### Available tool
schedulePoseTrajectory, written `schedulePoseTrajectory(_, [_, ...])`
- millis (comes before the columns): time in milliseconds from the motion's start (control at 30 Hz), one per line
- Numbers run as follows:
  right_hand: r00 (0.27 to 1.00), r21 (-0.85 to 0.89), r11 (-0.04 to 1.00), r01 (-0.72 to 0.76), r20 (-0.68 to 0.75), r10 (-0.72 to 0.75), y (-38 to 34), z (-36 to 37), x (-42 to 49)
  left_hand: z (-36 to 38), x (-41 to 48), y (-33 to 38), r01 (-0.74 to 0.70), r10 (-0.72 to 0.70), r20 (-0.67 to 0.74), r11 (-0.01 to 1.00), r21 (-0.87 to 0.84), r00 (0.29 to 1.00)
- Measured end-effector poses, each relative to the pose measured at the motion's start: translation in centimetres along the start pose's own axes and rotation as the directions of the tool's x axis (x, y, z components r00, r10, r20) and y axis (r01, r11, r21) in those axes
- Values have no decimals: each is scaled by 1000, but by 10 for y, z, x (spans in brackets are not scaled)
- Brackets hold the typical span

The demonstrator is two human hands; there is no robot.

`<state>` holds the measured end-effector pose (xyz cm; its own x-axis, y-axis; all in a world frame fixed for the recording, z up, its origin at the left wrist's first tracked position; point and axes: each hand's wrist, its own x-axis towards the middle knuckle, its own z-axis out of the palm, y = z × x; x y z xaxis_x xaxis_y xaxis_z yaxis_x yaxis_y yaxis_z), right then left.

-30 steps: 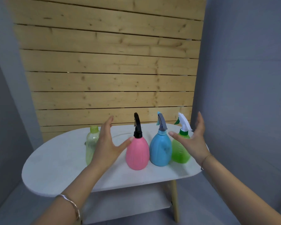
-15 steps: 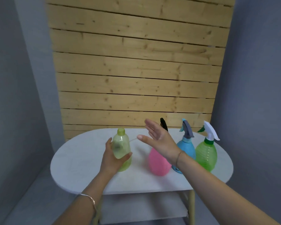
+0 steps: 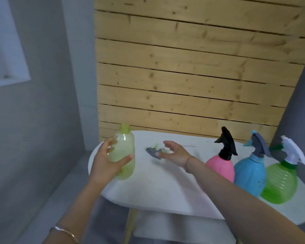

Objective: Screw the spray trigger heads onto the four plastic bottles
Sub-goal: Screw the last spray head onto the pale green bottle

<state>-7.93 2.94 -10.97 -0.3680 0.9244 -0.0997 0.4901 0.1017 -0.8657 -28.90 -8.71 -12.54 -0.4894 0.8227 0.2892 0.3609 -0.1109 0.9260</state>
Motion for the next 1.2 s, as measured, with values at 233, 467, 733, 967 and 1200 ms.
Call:
schedulePoseTrajectory(233, [1000, -438, 899, -11, 15, 19, 10, 10, 48, -9, 5, -2, 1, -1, 0, 1000, -29, 1000])
schedulePoseTrajectory(467, [995, -591, 803, 82, -4, -104, 17, 7, 59, -11, 5, -1, -21, 21, 8, 1000, 0, 1000])
schedulePoseTrajectory(733, [953, -478, 853, 209, -97, -288, 0, 8, 51, -9, 4, 4, -31, 32, 6, 999, -31, 999])
schedulePoseTrajectory(967, [831, 276, 844, 459, -469, -299, -111, -37, 0, 1, -13, 29, -44, 46, 26, 996, -77, 999])
schedulePoseTrajectory(1200, [818, 587, 582, 563, -496, -291, -179, -97, -98, 30, -52, 60, -49, 68, 191, 993, -105, 979])
